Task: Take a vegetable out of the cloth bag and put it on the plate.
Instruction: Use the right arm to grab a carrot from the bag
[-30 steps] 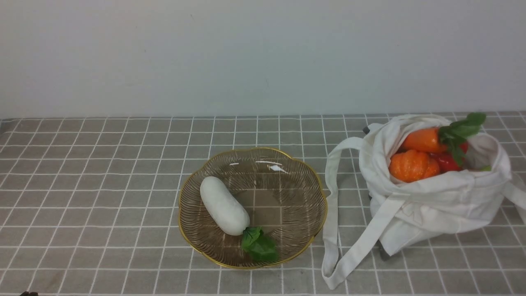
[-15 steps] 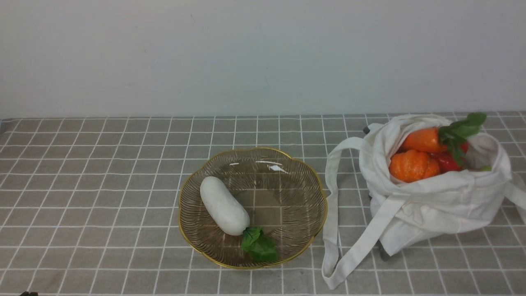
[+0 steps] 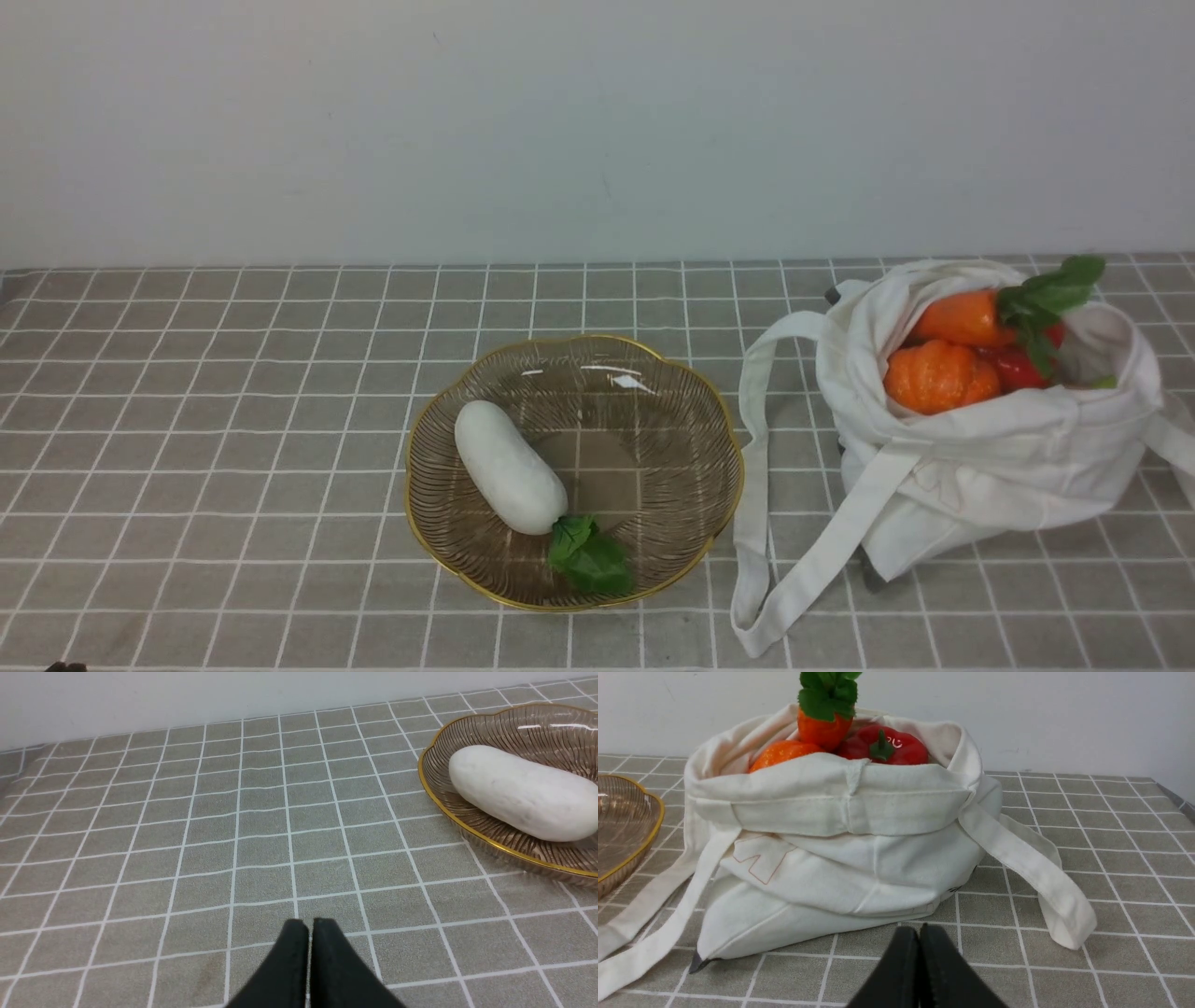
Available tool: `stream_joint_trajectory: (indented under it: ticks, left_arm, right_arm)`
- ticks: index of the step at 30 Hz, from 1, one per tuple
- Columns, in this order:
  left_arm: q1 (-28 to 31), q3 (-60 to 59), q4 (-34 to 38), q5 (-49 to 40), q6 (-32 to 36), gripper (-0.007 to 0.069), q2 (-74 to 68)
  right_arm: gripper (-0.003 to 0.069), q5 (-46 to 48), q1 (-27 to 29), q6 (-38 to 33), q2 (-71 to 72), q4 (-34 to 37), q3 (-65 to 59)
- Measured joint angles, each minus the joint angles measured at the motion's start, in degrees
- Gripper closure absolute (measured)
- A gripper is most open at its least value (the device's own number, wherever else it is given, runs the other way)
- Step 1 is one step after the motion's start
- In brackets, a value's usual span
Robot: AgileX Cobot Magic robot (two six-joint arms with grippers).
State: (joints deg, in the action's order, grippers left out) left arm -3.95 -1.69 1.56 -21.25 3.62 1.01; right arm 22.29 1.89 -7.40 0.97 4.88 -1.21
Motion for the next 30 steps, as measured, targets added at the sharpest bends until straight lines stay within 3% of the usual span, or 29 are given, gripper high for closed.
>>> stream_joint_trajectory:
  ticks: [3, 8, 11, 12, 13, 16, 27, 30]
  left_arm:
    - [0.0, 0.0, 0.0, 0.0, 0.0, 0.0629, 0.0]
    - [0.0, 0.0, 0.0, 0.0, 0.0, 0.0629, 0.0]
    - [0.0, 0.0, 0.0, 0.0, 0.0, 0.0629, 0.0]
    - [0.0, 0.0, 0.0, 0.0, 0.0, 0.0629, 0.0]
    - [0.0, 0.0, 0.0, 0.0, 0.0, 0.0629, 0.0]
    - [0.0, 0.0, 0.0, 0.0, 0.0, 0.0629, 0.0]
    - [0.0, 0.0, 0.0, 0.0, 0.0, 0.0629, 0.0]
    - [0.0, 0.0, 0.0, 0.0, 0.0, 0.0629, 0.0]
  right_arm:
    - [0.0673, -0.91, 0.0, 1.16, 0.0, -0.01, -0.06]
    - [0.0673, -7.33, 0.0, 5.28, 0.0, 8.19, -0.4]
    - [0.0673, -13.86, 0.0, 11.2, 0.0, 21.55, -0.4]
    - [0.0673, -14.12, 0.0, 11.58, 0.0, 22.38, -0.4]
    - [0.0673, -15.69, 0.0, 14.33, 0.0, 29.78, -0.4]
    - [0.0673, -16.24, 0.0, 15.63, 0.0, 38.56, -0.4]
    - [0.0673, -16.78, 0.0, 9.24, 0.0, 42.23, -0.4]
    - [0.0673, -12.78, 0.0, 6.65, 0.0, 42.71, 2.68]
